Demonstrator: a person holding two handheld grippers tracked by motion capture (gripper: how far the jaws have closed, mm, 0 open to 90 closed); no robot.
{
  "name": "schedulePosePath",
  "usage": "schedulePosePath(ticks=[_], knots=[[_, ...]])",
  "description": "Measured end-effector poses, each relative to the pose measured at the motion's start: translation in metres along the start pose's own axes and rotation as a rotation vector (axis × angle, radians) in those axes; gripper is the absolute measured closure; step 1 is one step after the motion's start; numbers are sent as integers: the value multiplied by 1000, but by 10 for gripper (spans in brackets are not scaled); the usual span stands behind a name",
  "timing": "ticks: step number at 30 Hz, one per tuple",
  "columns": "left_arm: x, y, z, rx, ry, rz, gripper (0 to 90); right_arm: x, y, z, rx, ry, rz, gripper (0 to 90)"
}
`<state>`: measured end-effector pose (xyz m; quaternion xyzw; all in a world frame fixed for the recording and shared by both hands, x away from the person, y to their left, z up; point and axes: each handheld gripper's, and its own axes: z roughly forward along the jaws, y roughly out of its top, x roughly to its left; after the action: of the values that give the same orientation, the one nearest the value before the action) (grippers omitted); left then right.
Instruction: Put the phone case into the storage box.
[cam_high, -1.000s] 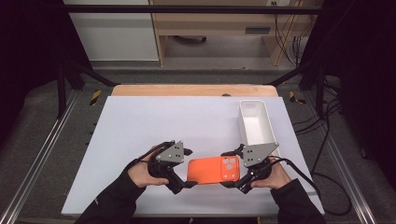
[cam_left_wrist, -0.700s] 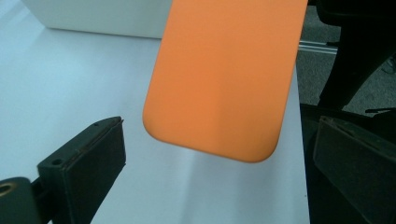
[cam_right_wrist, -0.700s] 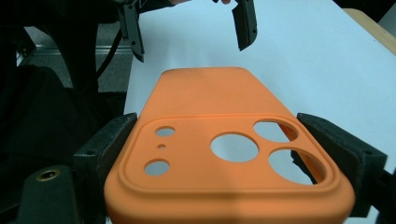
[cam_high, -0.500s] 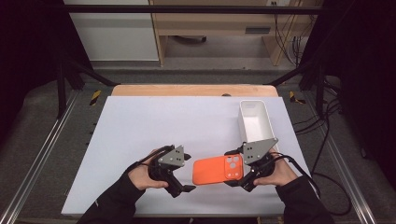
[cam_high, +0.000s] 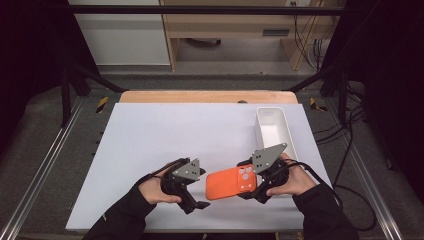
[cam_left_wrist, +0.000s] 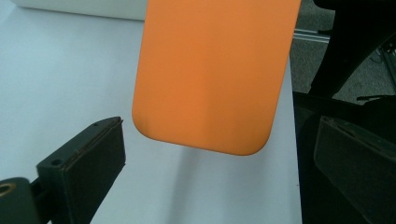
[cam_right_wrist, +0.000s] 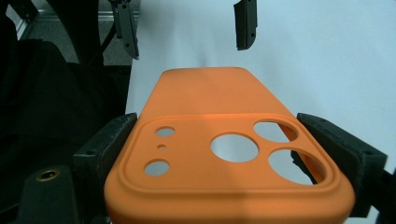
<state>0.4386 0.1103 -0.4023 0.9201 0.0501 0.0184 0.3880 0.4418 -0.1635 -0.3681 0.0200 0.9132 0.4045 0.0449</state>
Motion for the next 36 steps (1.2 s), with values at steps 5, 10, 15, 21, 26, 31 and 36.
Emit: schedulePosePath(ticks=[5, 10, 15, 21, 26, 31, 36], knots=[[0, 0, 2, 14, -4, 0, 9, 0, 5, 3, 39, 14, -3, 163], [0, 2, 2, 24, -7, 1, 9, 0, 11, 4, 64, 28, -4, 163], [-1, 5, 7, 50, -15, 15, 8, 0, 17, 6, 89, 31, -13, 163], [-1, 11, 14, 70, -21, 30, 8, 0, 20, 9, 108, 31, -21, 163], [-2, 17, 17, 89, -29, 50, 7, 0, 22, 10, 130, 28, -20, 163], [-2, 21, 20, 114, -21, 73, 7, 0, 26, 11, 149, 26, -27, 163], [-2, 22, 24, 138, -31, 93, 6, 0, 29, 14, 175, 35, -29, 162]])
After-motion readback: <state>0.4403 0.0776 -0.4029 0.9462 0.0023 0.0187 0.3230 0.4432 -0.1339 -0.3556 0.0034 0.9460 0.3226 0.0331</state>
